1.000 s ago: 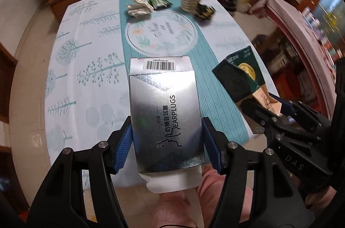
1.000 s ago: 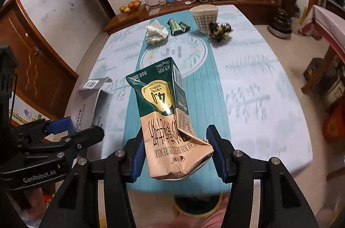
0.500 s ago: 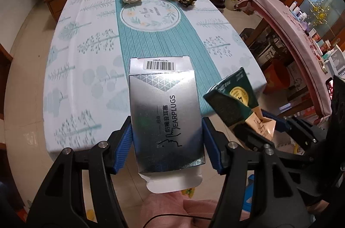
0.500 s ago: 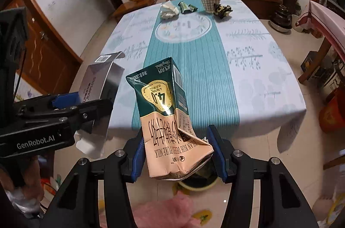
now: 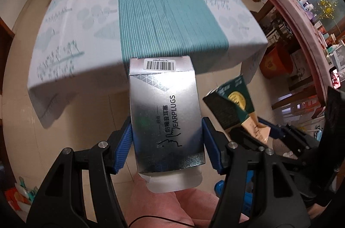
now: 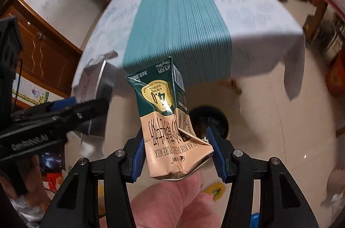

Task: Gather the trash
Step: 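Carry the earplug box and milk carton over the black bin with both grippers, then open both grippers over the bin, dropping the box and carton, then move both grippers back over the table toward the remaining trash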

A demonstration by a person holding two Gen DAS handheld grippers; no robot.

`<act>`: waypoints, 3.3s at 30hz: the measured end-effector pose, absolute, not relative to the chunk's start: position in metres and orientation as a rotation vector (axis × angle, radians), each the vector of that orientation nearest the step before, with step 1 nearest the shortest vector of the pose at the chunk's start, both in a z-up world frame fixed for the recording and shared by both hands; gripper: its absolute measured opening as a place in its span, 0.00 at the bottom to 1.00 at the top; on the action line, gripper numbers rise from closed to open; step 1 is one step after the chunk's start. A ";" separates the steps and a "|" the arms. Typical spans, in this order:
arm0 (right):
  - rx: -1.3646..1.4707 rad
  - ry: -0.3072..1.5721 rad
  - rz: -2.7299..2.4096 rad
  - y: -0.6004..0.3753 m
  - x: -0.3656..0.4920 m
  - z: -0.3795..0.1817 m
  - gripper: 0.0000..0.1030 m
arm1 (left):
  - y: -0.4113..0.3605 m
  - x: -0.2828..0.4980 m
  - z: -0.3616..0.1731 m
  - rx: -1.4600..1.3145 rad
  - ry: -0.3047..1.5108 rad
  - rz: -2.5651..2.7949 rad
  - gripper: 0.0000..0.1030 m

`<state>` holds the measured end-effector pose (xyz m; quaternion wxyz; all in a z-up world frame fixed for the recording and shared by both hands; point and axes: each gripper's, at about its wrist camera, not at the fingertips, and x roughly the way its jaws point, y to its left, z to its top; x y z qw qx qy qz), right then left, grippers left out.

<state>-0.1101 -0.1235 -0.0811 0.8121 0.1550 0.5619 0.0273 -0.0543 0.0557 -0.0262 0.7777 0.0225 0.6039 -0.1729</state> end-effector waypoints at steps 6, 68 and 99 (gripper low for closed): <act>0.398 1.281 0.029 -0.137 -0.119 -0.141 0.52 | 0.044 -0.064 -0.074 0.075 1.364 -0.379 0.57; 0.575 1.294 -0.074 -0.186 -0.090 -0.193 0.84 | 0.032 -0.039 -0.115 0.027 1.385 -0.366 0.83; 0.375 0.873 0.065 -0.202 -0.094 0.096 0.85 | 0.054 -0.054 0.116 -0.044 1.019 -0.290 0.83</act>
